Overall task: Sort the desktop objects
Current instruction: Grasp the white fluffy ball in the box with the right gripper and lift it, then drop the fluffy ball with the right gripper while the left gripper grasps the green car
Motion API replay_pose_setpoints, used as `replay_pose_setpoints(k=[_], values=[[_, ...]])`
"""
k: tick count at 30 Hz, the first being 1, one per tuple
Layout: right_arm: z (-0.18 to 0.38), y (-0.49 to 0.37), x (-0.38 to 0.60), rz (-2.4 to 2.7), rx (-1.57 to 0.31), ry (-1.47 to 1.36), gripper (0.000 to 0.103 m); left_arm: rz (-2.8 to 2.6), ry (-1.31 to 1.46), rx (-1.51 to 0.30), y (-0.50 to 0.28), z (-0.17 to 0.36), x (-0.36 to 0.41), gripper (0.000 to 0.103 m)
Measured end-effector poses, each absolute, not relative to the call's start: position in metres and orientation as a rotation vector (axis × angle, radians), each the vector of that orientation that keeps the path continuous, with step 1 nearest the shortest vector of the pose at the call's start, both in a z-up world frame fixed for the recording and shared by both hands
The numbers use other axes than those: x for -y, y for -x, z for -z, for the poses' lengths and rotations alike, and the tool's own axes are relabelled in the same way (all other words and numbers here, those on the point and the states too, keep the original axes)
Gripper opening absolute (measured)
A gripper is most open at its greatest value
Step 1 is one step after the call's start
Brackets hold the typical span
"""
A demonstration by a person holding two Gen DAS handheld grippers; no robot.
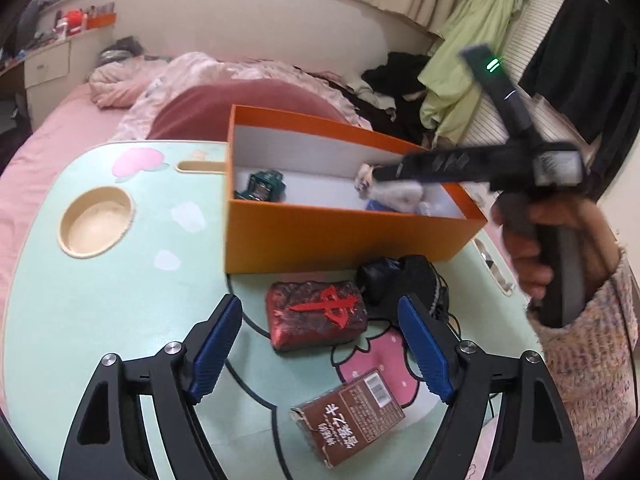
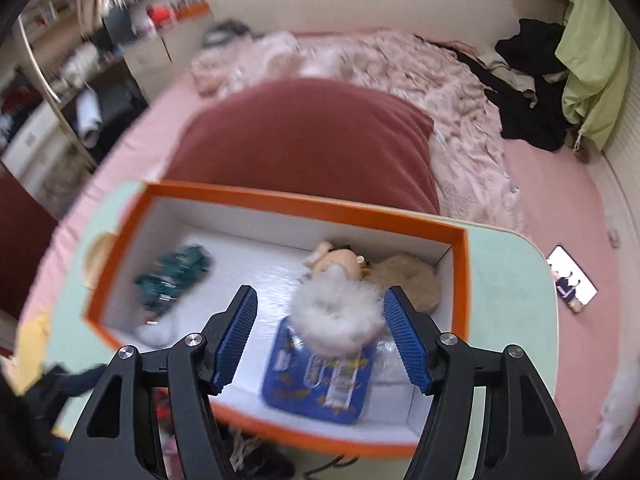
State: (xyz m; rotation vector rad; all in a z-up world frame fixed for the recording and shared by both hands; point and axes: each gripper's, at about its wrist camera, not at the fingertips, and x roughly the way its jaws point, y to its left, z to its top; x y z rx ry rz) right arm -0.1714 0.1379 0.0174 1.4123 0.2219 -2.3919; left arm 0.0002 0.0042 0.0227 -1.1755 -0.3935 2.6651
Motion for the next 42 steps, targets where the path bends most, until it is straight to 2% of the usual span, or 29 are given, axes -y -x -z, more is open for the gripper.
replay_pose_setpoints(k=[1,2,3,6,11,13,19,22,24,26,29,37,42], values=[[-0.010,0.175,-0.135,2.376,-0.250,-1.448,0.063,-2.673,1.182,0.397,0.001,-0.023,-0.003,0.080],[-0.001,0.177,-0.132,2.354,-0.283,-1.476,0.042,-2.687,1.195,0.396,0.003,-0.023,-0.002,0.080],[0.002,0.176,-0.131,2.357,-0.323,-1.460,0.043,-2.698,1.204,0.390,0.004,-0.023,-0.001,0.080],[-0.001,0.173,-0.142,2.369,-0.236,-1.401,0.042,-2.724,1.202,0.392,0.005,-0.025,0.003,0.080],[-0.059,0.126,-0.175,2.364,-0.009,-1.063,0.042,-2.728,1.167,0.433,0.005,-0.032,0.010,0.080],[-0.071,0.101,-0.187,2.306,0.040,-1.007,0.042,-2.716,1.148,0.463,0.007,-0.038,0.014,0.080],[-0.045,0.042,-0.210,2.115,0.082,-1.064,0.042,-2.679,1.135,0.496,0.042,-0.071,0.023,0.078],[-0.031,0.034,-0.203,2.043,0.055,-1.089,0.042,-2.711,1.248,0.338,0.074,-0.082,0.009,0.055],[-0.022,0.023,-0.193,2.023,0.008,-1.109,0.043,-2.666,1.390,0.178,0.100,-0.076,-0.009,0.032],[-0.014,0.019,-0.181,2.065,-0.063,-1.121,0.043,-2.629,1.515,0.064,0.123,-0.066,-0.022,0.025],[-0.010,0.016,-0.174,2.147,-0.130,-1.080,0.043,-2.650,1.608,-0.092,0.146,-0.057,-0.033,0.025],[-0.018,0.022,-0.189,2.148,-0.050,-1.034,0.043,-2.521,1.875,-0.451,0.184,-0.022,-0.052,0.027],[-0.019,0.027,-0.191,2.147,-0.024,-1.030,0.043,-2.497,1.894,-0.513,0.184,-0.015,-0.055,0.029]])
